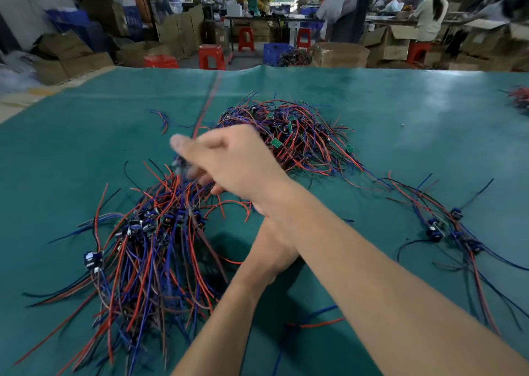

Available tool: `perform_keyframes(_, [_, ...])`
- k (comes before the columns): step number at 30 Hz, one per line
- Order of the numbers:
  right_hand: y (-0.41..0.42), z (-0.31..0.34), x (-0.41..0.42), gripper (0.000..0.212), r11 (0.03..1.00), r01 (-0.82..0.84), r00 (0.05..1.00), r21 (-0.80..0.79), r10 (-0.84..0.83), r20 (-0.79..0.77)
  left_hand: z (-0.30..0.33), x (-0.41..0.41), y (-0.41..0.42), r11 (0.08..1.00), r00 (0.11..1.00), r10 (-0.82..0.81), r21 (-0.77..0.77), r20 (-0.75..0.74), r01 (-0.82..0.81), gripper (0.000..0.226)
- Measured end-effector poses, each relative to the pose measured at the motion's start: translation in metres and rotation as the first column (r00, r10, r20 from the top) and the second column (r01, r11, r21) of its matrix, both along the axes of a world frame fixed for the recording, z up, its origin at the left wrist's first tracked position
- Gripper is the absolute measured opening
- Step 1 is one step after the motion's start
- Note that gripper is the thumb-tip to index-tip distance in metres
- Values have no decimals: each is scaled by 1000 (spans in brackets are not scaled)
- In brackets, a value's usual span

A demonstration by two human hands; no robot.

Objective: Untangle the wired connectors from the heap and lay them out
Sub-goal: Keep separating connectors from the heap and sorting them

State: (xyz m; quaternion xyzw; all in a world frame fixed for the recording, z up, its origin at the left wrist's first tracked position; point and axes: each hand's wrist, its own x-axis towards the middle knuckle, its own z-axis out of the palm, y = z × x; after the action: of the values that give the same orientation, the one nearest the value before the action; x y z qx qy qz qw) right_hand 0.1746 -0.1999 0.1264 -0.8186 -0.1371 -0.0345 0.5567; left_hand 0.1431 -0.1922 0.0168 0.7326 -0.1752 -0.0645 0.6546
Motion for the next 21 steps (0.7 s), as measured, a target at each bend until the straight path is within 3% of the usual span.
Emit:
perform_keyframes(2, [-4, -5, 17, 44, 950, -13, 999, -311, 27, 40, -3, 1, -1, 1000, 1000, 10, -14, 10, -10, 19])
perform_keyframes(5, [-40, -9, 45, 18, 851, 165, 983, -498, -97, 159, 0, 3, -7, 1000, 996, -25, -14, -81, 23, 13])
perform_keyframes(7, [-76, -15, 64, 12, 784, 319, 948, -532, -269, 171, -1, 5, -7, 999, 994, -40, -9, -106, 39, 14])
perform_keyframes(9, [-114, -25, 80, 24, 696, 453, 885, -558, -428, 185, -1, 6, -7, 999, 993, -49, -12, -106, 48, 14])
perform_keyframes(12, [-160, -45, 94, 32, 604, 457, 863, -653, -479, 161, -1, 6, -7, 999, 992, -45, -26, -119, 42, 14])
perform_keyframes(16, [-190, -71, 100, 33, 619, 406, 850, -672, -526, 29, -2, 7, -8, 999, 990, -45, -32, -137, 41, 13])
perform_keyframes(21, [-199, -74, 102, 27, 662, 574, 787, -483, -609, 100, -1, 6, -7, 999, 988, -39, -28, -147, 35, 12])
